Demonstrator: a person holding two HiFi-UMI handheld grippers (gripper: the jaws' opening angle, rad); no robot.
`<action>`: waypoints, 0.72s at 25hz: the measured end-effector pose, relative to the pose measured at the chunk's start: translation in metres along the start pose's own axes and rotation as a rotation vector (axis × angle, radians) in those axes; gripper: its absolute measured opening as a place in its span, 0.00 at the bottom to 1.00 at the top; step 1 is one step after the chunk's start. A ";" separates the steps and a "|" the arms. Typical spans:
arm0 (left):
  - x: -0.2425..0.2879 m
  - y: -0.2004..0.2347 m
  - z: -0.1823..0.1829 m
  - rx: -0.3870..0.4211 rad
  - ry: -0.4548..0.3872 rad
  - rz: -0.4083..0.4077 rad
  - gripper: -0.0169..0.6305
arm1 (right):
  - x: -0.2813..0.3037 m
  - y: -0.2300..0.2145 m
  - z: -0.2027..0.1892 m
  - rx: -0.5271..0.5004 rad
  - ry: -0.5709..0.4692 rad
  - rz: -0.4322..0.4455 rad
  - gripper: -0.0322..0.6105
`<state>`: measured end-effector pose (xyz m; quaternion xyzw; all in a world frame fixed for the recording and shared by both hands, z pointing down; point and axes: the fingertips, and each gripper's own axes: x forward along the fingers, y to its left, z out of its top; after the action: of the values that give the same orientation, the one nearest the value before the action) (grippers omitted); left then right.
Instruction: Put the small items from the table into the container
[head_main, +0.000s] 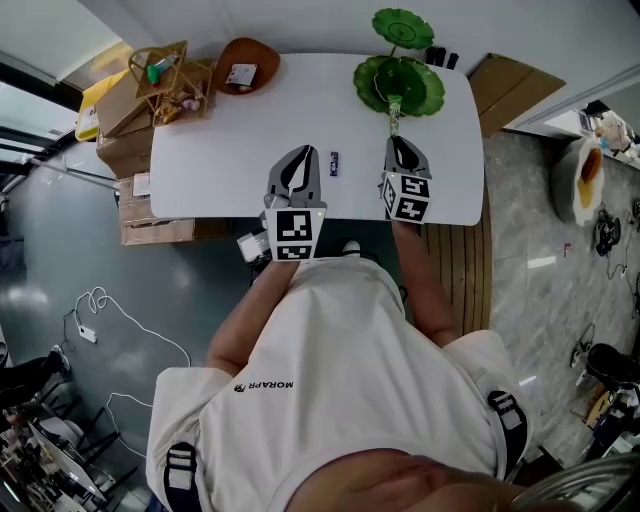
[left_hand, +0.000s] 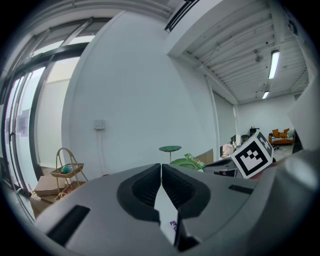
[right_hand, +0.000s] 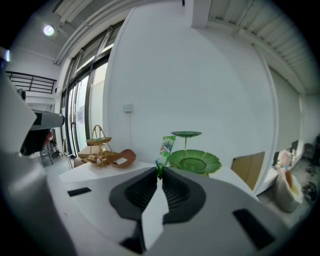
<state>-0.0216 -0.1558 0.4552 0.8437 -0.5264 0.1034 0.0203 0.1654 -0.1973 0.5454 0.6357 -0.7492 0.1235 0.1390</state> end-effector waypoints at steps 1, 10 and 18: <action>0.000 -0.001 0.000 0.000 0.000 0.000 0.03 | 0.001 -0.004 0.002 0.000 -0.004 -0.005 0.11; -0.003 -0.002 -0.002 0.001 0.005 0.011 0.03 | 0.028 -0.038 0.014 0.007 0.011 -0.036 0.11; -0.007 -0.003 -0.002 0.007 0.005 0.023 0.03 | 0.052 -0.062 0.003 0.022 0.062 -0.057 0.11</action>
<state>-0.0223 -0.1484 0.4564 0.8375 -0.5354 0.1077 0.0174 0.2188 -0.2563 0.5618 0.6540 -0.7249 0.1474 0.1586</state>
